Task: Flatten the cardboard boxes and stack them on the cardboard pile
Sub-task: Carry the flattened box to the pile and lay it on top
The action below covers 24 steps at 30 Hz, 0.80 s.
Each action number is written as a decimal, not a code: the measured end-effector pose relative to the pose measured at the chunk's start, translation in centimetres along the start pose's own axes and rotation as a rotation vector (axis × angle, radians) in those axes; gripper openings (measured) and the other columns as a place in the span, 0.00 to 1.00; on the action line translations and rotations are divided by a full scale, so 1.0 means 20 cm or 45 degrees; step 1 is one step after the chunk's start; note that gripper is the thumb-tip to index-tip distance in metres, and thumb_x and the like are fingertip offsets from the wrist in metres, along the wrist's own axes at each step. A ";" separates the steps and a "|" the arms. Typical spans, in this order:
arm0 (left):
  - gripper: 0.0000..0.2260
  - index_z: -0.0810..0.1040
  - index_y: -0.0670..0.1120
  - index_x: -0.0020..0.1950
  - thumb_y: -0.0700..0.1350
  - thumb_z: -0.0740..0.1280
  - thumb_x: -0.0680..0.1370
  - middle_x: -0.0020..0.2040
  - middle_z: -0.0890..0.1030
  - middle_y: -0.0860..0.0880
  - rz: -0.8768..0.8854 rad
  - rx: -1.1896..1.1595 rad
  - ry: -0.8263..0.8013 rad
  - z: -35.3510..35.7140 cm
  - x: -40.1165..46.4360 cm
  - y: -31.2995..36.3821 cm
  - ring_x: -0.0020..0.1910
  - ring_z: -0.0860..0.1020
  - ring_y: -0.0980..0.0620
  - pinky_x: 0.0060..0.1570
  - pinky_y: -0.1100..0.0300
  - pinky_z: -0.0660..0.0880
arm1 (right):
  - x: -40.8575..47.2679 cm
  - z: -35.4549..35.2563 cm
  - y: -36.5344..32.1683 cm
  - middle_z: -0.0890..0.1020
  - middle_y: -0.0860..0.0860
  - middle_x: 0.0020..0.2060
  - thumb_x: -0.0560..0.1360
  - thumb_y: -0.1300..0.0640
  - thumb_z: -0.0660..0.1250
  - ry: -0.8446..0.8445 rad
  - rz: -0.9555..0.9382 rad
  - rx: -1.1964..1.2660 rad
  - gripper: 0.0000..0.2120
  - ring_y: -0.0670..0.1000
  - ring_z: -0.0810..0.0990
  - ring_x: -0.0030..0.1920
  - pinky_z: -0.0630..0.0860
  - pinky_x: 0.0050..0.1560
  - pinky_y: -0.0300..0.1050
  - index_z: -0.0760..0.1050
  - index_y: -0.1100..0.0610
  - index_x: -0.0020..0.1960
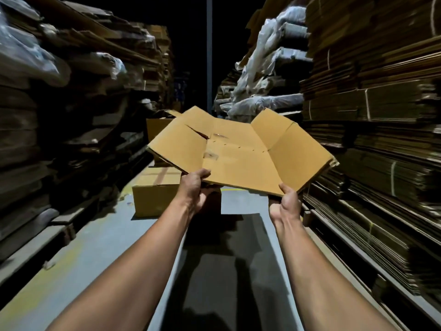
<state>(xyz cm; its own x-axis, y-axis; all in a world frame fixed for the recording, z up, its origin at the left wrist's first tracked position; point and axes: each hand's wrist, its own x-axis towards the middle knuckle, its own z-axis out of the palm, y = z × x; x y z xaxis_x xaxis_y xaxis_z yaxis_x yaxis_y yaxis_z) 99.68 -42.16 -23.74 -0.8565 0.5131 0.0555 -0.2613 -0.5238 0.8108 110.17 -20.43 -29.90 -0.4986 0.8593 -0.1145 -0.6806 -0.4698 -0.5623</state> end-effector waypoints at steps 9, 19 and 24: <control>0.04 0.78 0.34 0.54 0.31 0.65 0.82 0.52 0.82 0.37 -0.076 -0.063 0.106 0.30 0.11 0.48 0.48 0.82 0.40 0.52 0.37 0.81 | -0.14 0.53 -0.33 0.83 0.62 0.62 0.69 0.66 0.72 -0.024 0.067 0.025 0.29 0.64 0.82 0.63 0.77 0.64 0.68 0.76 0.66 0.70; 0.07 0.77 0.32 0.58 0.33 0.64 0.83 0.59 0.82 0.34 -0.108 -0.056 0.153 1.00 0.26 1.80 0.56 0.82 0.37 0.47 0.40 0.84 | -0.35 1.89 -1.01 0.85 0.60 0.55 0.74 0.67 0.70 0.004 0.134 0.006 0.15 0.61 0.85 0.55 0.83 0.54 0.57 0.80 0.65 0.60; 0.04 0.78 0.35 0.56 0.34 0.65 0.83 0.57 0.83 0.35 -0.080 -0.010 0.222 1.30 0.31 2.59 0.50 0.83 0.37 0.38 0.43 0.84 | -0.51 2.69 -1.27 0.85 0.63 0.54 0.76 0.67 0.70 -0.001 0.180 -0.043 0.06 0.63 0.84 0.57 0.77 0.62 0.68 0.81 0.64 0.52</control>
<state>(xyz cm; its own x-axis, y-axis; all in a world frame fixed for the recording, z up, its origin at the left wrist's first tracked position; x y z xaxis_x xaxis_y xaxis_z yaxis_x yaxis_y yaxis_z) 92.32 -48.51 33.77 -0.9024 0.4197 -0.0978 -0.3198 -0.5001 0.8047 103.79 -28.13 29.60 -0.5887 0.7847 -0.1943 -0.5850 -0.5794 -0.5675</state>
